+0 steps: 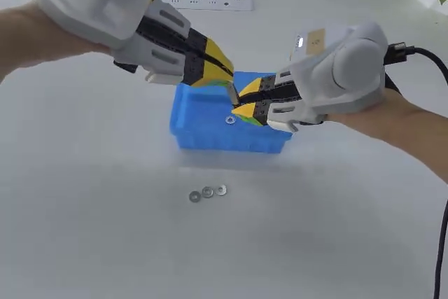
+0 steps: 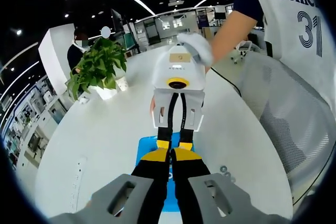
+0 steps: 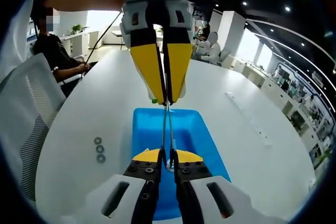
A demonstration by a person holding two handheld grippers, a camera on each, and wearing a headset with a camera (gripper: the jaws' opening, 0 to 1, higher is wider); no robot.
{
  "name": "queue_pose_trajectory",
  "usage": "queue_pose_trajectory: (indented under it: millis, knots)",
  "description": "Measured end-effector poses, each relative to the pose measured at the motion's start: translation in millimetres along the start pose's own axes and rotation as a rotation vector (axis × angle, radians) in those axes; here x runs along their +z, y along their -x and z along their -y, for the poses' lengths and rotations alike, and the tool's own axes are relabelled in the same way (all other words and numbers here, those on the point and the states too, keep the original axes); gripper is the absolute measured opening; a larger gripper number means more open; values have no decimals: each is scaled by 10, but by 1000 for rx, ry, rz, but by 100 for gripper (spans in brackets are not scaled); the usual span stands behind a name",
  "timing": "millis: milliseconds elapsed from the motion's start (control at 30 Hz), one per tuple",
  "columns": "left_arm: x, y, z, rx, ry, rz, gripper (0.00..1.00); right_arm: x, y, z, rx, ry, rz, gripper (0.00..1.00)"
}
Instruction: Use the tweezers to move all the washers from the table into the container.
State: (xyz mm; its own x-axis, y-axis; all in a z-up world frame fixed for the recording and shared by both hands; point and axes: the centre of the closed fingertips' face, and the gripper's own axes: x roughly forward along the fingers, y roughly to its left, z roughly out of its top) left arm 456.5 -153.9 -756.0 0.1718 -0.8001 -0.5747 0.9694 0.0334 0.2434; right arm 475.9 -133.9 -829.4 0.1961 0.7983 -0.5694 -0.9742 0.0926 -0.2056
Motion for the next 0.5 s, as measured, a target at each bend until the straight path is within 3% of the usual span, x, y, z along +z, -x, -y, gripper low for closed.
queue_pose_trajectory:
  millis: [167, 200, 500]
  knots:
    - [-81, -78, 2, -14, 14, -11, 5, -77, -96, -18, 19, -14, -20, 10]
    - [-153, -116, -13, -20, 14, -16, 5, -102, -114, -25, 22, -14, -26, 10]
    - [-218, -170, -50, -26, 34, -19, 5, -195, -145, -19, 30, -49, -44, 10]
